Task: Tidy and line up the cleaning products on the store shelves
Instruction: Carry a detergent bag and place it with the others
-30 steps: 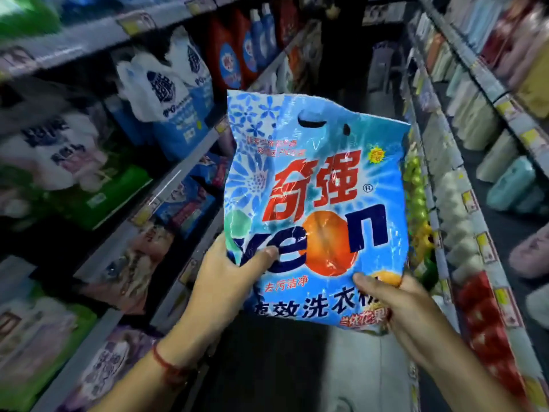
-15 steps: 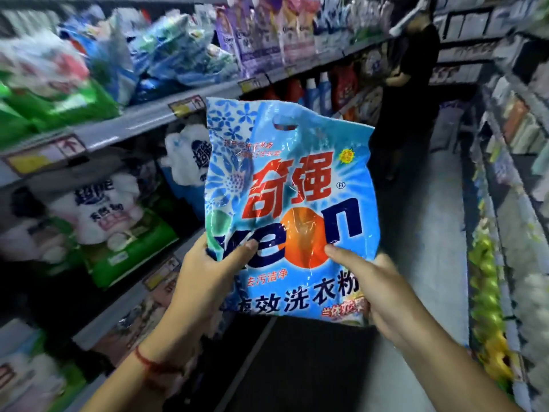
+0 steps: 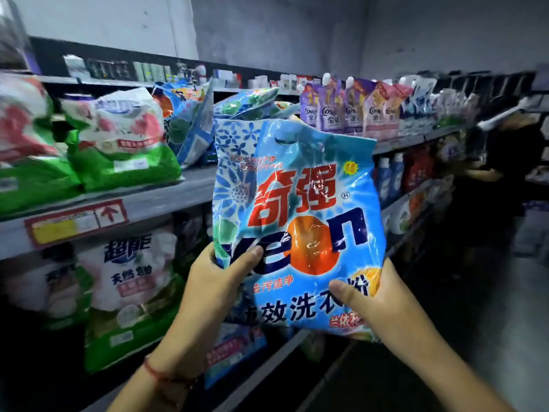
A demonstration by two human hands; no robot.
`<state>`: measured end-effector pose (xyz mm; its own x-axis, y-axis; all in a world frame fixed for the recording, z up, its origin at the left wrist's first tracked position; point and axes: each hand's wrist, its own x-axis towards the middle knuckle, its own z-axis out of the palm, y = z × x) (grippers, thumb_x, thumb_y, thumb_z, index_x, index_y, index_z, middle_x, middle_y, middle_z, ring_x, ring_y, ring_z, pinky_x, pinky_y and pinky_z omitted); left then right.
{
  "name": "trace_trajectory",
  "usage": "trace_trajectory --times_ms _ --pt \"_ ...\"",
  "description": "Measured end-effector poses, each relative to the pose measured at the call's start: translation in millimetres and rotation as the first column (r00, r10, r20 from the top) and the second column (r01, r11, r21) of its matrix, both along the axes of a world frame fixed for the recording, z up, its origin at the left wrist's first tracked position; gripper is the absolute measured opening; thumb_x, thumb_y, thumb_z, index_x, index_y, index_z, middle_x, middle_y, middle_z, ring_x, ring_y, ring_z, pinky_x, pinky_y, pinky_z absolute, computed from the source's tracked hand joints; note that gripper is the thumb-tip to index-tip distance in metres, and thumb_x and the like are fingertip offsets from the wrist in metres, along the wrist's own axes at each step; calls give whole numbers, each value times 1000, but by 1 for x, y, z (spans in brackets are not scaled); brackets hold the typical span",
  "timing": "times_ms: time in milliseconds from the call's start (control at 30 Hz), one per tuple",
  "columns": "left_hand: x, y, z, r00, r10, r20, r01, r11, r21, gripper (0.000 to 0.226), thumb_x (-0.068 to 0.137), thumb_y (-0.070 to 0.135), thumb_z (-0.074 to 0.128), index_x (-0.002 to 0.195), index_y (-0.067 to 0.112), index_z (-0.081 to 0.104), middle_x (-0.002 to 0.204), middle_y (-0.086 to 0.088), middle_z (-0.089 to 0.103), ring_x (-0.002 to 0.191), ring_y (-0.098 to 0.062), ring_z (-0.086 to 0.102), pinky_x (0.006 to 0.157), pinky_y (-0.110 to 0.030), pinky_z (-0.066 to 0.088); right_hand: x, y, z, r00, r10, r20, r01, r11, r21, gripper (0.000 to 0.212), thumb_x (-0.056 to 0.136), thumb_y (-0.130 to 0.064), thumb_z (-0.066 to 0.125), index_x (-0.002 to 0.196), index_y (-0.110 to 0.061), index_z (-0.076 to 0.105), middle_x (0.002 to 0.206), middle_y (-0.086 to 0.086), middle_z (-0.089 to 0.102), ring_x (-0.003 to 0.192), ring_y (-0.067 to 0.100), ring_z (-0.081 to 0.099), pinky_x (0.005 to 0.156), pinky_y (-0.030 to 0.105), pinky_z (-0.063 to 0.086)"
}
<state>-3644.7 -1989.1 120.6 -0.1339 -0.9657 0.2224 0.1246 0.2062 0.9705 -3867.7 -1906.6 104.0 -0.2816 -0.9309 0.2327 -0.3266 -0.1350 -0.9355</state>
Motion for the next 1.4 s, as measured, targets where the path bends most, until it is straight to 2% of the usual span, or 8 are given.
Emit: trace_trajectory --times_ms 300,500,733,833,967,1067,1200,1400 --pt "-29 -65 22 972 233 -9 -233 971 -59 25 86 32 74 109 23 70 86 9 78 66 1 69 57 -13 51 -38 -128 32 986 165 38 -157 974 -163 26 90 -39 65 115 -36 59 97 -15 76 80 4 74 59 16 56" --pt "-44 -92 47 905 426 -22 -426 901 -79 27 80 41 80 101 26 72 98 -2 78 93 -27 75 91 -57 55 -54 -204 57 928 368 54 -349 911 -222 21 95 -31 63 116 -31 62 96 -13 76 82 5 74 61 18 56" --pt "-64 -108 80 798 600 -59 -599 778 -189 22 85 38 76 102 25 70 93 5 78 86 -15 76 82 -44 59 -65 -266 105 817 577 11 -555 791 -257 13 97 -27 62 110 -25 62 91 -4 76 75 8 75 59 20 57" --pt "-62 -128 99 761 647 -49 -640 736 -221 29 85 38 78 107 21 70 94 2 78 86 -14 75 80 -42 61 -67 -296 127 733 668 131 -639 741 -206 19 101 -27 56 116 -20 64 105 9 76 91 25 75 75 42 62" --pt "-58 -165 128 730 682 -43 -673 707 -218 22 88 27 76 82 12 61 49 11 57 37 2 47 38 -15 39 -67 -342 157 626 716 309 -717 684 -132 33 108 -30 38 126 -12 59 82 3 77 71 15 75 58 29 59" --pt "-55 -199 144 719 694 -32 -684 700 -204 26 88 31 75 76 14 59 39 12 48 32 -1 39 35 -16 33 -59 -373 175 608 716 343 -736 670 -95 41 108 -37 36 129 -10 58 99 15 77 86 25 76 69 38 60" --pt "-44 -242 143 664 746 49 -723 657 -213 86 65 68 79 110 -3 58 86 -17 70 75 -34 67 66 -46 61 -40 -413 181 662 672 332 -698 714 -52 38 107 -42 38 122 -14 57 97 17 77 90 34 75 79 49 59" --pt "-35 -271 129 543 821 177 -794 571 -209 104 80 60 73 152 6 21 152 -15 43 133 -34 47 111 -49 41 -20 -447 148 731 668 140 -670 742 -41 64 91 -71 47 135 -26 53 133 -2 60 115 23 61 103 45 50"
